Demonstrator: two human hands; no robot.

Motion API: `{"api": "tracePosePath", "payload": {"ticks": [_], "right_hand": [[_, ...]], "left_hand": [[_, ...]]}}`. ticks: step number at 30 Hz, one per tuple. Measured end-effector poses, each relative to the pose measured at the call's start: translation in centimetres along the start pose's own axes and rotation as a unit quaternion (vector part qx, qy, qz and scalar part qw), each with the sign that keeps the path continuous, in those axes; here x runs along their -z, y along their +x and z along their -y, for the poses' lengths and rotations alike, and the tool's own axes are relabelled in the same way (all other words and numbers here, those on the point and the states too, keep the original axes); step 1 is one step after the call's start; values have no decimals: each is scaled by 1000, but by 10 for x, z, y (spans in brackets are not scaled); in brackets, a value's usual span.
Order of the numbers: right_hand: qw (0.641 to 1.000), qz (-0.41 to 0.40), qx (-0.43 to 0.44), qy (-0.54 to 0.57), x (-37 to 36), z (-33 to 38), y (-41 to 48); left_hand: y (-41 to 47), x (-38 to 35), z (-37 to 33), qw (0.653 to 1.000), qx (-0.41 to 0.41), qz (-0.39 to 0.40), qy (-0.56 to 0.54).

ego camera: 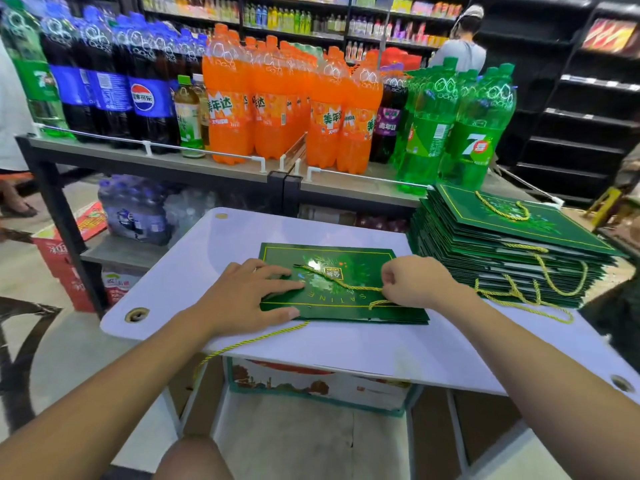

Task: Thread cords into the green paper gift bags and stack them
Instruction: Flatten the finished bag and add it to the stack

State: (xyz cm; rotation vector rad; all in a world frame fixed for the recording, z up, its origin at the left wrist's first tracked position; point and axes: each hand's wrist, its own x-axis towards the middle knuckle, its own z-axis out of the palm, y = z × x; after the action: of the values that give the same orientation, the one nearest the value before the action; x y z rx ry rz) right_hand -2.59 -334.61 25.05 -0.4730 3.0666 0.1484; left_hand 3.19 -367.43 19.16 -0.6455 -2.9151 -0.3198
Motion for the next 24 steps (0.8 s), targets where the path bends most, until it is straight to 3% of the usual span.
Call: {"api": "tracePosePath", "payload": {"ticks": [4, 9, 14, 20, 24], "right_hand": [[999, -33, -3, -2, 8, 8, 4], [983, -64, 85, 149, 2, 68, 32], [980, -81, 64, 168, -13, 110, 70], [968, -95, 86, 215, -15, 107, 68], [936, -81, 133, 315, -7, 90, 40]], "left_hand": [[1, -2, 0, 1000, 2, -6, -3], [2, -7, -2, 999, 4, -33, -21], [1, -6, -2, 996, -12, -38, -79], [-1, -5, -2, 995, -4, -24, -97], [-2, -5, -3, 995, -7, -29, -97]]}}
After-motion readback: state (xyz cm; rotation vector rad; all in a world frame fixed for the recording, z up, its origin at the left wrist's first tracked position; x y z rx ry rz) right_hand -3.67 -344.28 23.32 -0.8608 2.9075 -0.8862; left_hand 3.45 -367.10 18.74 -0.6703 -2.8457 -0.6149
